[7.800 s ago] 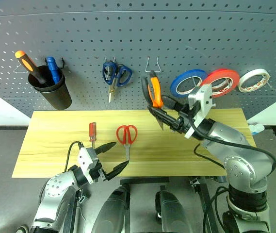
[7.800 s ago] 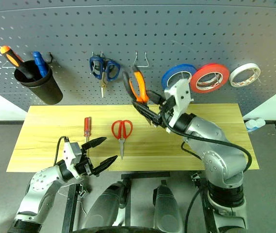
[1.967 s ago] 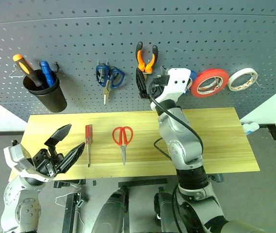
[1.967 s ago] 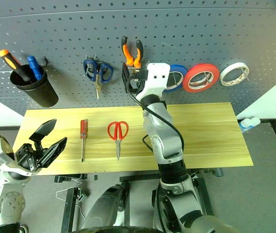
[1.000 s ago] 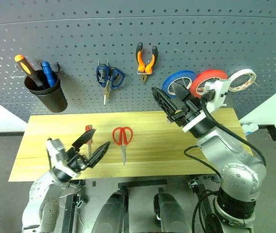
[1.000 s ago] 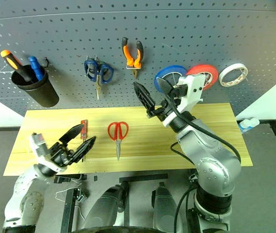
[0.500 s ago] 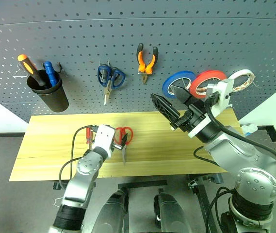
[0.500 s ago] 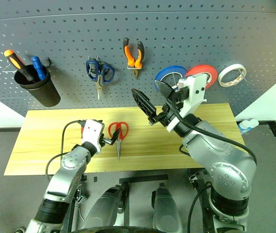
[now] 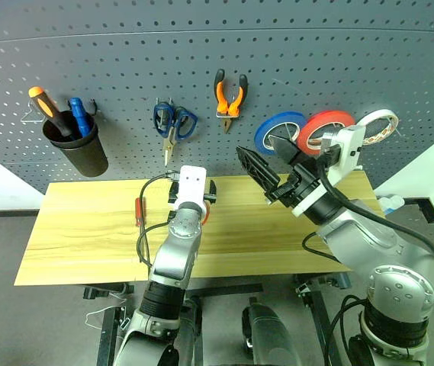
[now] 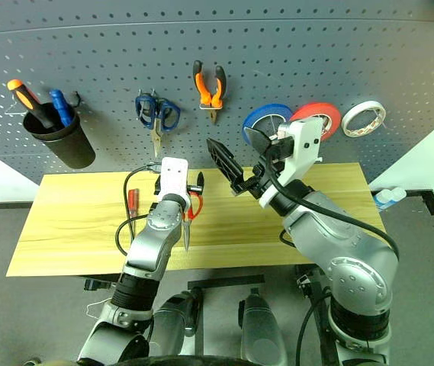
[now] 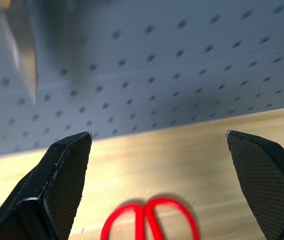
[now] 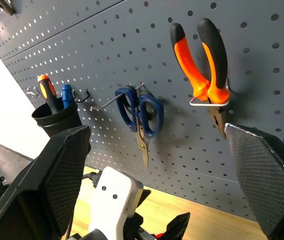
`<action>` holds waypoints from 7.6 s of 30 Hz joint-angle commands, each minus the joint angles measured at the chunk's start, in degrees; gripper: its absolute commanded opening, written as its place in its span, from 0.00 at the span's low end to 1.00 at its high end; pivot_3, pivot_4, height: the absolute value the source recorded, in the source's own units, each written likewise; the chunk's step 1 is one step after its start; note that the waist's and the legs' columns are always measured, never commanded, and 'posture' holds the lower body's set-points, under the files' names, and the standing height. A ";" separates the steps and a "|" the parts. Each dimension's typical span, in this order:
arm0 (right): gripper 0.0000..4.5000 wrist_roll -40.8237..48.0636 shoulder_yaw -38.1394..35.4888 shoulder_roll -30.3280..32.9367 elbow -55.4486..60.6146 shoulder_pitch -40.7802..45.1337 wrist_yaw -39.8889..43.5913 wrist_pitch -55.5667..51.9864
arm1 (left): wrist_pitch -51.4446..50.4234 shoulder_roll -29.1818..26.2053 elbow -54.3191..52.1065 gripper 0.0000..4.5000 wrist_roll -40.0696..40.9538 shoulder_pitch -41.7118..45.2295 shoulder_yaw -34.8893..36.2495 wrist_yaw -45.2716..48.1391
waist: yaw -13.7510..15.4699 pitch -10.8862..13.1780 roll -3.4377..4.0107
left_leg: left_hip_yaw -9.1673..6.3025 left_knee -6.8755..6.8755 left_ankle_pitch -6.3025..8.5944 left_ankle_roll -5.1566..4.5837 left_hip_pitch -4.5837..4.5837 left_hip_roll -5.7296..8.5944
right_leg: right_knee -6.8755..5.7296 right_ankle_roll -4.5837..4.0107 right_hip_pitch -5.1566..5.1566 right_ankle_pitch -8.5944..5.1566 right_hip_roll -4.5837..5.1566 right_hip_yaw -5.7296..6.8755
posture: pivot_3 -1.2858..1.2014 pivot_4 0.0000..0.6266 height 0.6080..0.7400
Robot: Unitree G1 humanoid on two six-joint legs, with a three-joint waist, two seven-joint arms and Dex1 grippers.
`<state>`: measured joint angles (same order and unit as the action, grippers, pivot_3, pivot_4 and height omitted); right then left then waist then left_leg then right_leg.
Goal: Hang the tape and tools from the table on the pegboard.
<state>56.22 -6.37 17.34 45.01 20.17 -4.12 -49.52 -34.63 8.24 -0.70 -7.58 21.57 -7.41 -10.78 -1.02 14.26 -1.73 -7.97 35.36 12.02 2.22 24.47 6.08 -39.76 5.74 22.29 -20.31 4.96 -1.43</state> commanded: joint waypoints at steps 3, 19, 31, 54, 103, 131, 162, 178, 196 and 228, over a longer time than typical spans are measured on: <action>1.00 -0.30 0.51 0.25 3.02 -0.26 -0.85 1.93 | -8.01 3.44 -4.44 1.00 1.04 -5.55 -2.20 -0.38 | -0.02 0.00 0.01 | 0.00 0.05 -0.01 0.01 0.00 0.00 | -0.12 0.00 0.04 0.00 -0.01 0.00 | 0.50 0.28 1.00; 1.00 18.72 -15.56 24.32 10.92 -19.66 10.17 -3.08 | -25.37 5.48 -4.09 1.00 3.25 -8.43 -1.71 -3.57 | 0.64 -0.16 0.13 | -0.02 0.73 0.24 -0.40 0.12 0.05 | -0.35 0.08 -0.11 0.04 -0.01 0.02 | 0.48 0.29 1.00; 1.00 13.37 -44.90 35.97 12.49 -54.45 40.21 -1.15 | -27.54 6.19 -1.64 1.00 5.98 -7.39 -0.85 -6.19 | -1.44 -0.36 0.09 | 0.21 1.51 0.53 -0.84 -0.23 -0.11 | -0.19 0.51 -0.93 0.25 -0.25 -0.02 | 0.46 0.30 1.00; 1.00 10.92 -42.38 37.19 10.67 -51.16 40.74 1.47 | -22.82 7.95 6.91 1.00 10.82 -4.83 0.82 -8.89 | 0.34 -0.39 0.11 | 0.28 1.66 0.75 -1.28 0.11 0.03 | 0.67 0.88 -1.03 0.64 0.05 -0.04 | 0.46 0.31 1.00; 1.00 7.85 -36.23 37.81 10.32 -49.26 37.60 1.59 | -21.76 5.34 10.50 1.00 12.38 -1.27 -0.27 -3.50 | 0.04 -0.38 0.08 | 0.30 1.66 0.78 -1.34 0.16 0.04 | 0.73 0.92 -1.00 0.63 0.06 -0.04 | 0.45 0.35 1.00; 1.00 9.77 -37.26 37.26 12.29 -51.39 35.74 1.62 | -16.18 6.53 15.15 1.00 10.07 -2.44 1.94 -8.19 | 0.04 -0.33 0.01 | 0.30 1.65 0.81 -1.38 0.24 0.04 | 0.80 0.94 -0.95 0.62 0.08 -0.05 | 0.44 0.40 1.00; 1.00 11.34 -38.06 37.36 13.10 -53.70 33.22 2.56 | -17.10 8.37 15.87 0.50 10.39 -4.40 1.46 -14.39 | -0.02 -0.32 0.00 | 0.30 1.51 1.04 -1.72 0.47 0.03 | 1.66 1.11 -1.02 0.71 0.12 -0.04 | 0.44 0.43 1.00; 1.00 10.36 -36.78 37.48 12.39 -52.89 32.99 2.33 | -15.25 6.68 15.05 0.24 10.83 -3.67 0.38 -13.29 | 0.07 -0.29 0.00 | 0.31 1.51 1.05 -1.73 0.55 0.04 | 1.68 1.11 -0.96 0.71 0.14 -0.03 | 0.44 0.44 1.00; 1.00 9.28 -35.66 37.37 12.08 -52.54 33.37 2.24 | -13.36 4.61 8.02 0.24 6.07 -6.43 -5.34 -7.90 | 0.20 0.01 -0.06 | 0.30 1.53 1.07 -1.77 0.93 0.08 | 1.70 1.12 -0.61 0.71 0.18 -0.02 | 0.44 0.44 1.00; 1.00 6.51 -33.95 36.55 11.40 -50.84 33.85 2.47 | 6.07 -4.20 2.27 0.24 -1.90 -9.24 -16.88 0.75 | 0.25 0.01 0.11 | 0.27 1.58 1.07 -1.79 0.92 0.12 | 1.70 1.15 -0.64 0.73 0.26 -0.04 | 0.45 0.40 1.00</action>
<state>63.09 -39.69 54.54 55.87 -30.53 29.56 -47.94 -31.59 2.99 3.13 -8.27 12.98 -22.47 -10.69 -0.77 14.27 -1.62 -7.70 36.94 13.09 0.43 25.39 6.20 -38.06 6.89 21.66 -19.58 5.22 -1.47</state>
